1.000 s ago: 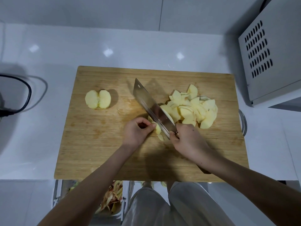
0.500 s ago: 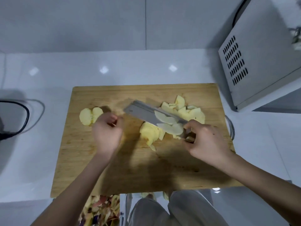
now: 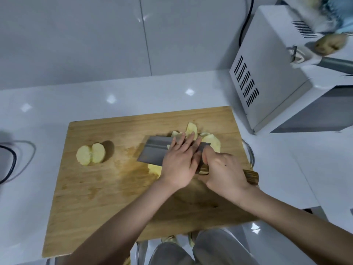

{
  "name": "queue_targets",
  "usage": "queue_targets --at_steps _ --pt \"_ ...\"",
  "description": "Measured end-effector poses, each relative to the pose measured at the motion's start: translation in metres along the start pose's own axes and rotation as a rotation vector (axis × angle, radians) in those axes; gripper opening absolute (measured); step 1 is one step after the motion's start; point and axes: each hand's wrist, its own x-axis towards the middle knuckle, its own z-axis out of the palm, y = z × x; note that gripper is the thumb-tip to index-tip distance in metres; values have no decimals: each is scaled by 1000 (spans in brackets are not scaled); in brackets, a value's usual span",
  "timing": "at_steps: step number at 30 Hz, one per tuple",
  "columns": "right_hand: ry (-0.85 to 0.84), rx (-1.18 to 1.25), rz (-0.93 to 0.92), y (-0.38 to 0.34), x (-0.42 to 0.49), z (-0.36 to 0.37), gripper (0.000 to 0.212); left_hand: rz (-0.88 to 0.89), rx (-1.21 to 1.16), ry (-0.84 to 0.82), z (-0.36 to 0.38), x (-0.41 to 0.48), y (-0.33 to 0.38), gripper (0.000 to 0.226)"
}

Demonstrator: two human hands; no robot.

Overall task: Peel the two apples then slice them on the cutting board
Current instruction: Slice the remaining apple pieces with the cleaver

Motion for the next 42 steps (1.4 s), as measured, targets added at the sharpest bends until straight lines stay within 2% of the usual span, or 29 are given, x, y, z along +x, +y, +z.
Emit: queue_targets --at_steps 4,7,10,13,15,17,19,20,22,23,27,29,31,36,42 --pt "0 -42 38 9 -4 -5 58 -79 -54 -2 4 9 -12 66" --pt "3 -54 98 22 -7 -14 51 -267 -45 4 3 11 -46 54" --pt "57 -59 113 37 -12 -29 54 -462 -192 -14 6 5 -75 46" --pt "125 15 195 51 -10 -44 45 -474 -262 -38 11 -4 -81 46" --pt "106 107 275 55 -2 -53 35 -474 -404 27 7 -8 -76 44" --pt "88 261 355 55 7 -59 30 -506 -515 190 3 -12 -74 42" --pt "50 409 427 52 12 -58 30 -596 -306 361 1 -18 -79 41" --pt "28 449 446 49 14 -56 31 -686 -177 375 2 -21 -85 41" --pt "-8 495 474 44 15 -51 32 -833 -85 228 -2 -25 -94 46" --pt "-21 510 485 41 15 -48 32 -841 -111 131 -5 -26 -97 53" --pt "-85 524 480 30 18 -40 33 -578 -75 -223 -8 -31 -94 81" --pt "-109 541 462 25 19 -39 33 -472 -36 -325 -7 -35 -87 99" --pt "-126 521 445 21 21 -39 32 -431 -48 -325 -9 -36 -80 104" --pt "-152 524 413 16 27 -31 34 -369 -15 -251 -2 -18 -69 92" --pt "-151 552 395 18 33 -25 35 -328 -51 -267 21 23 -45 101"
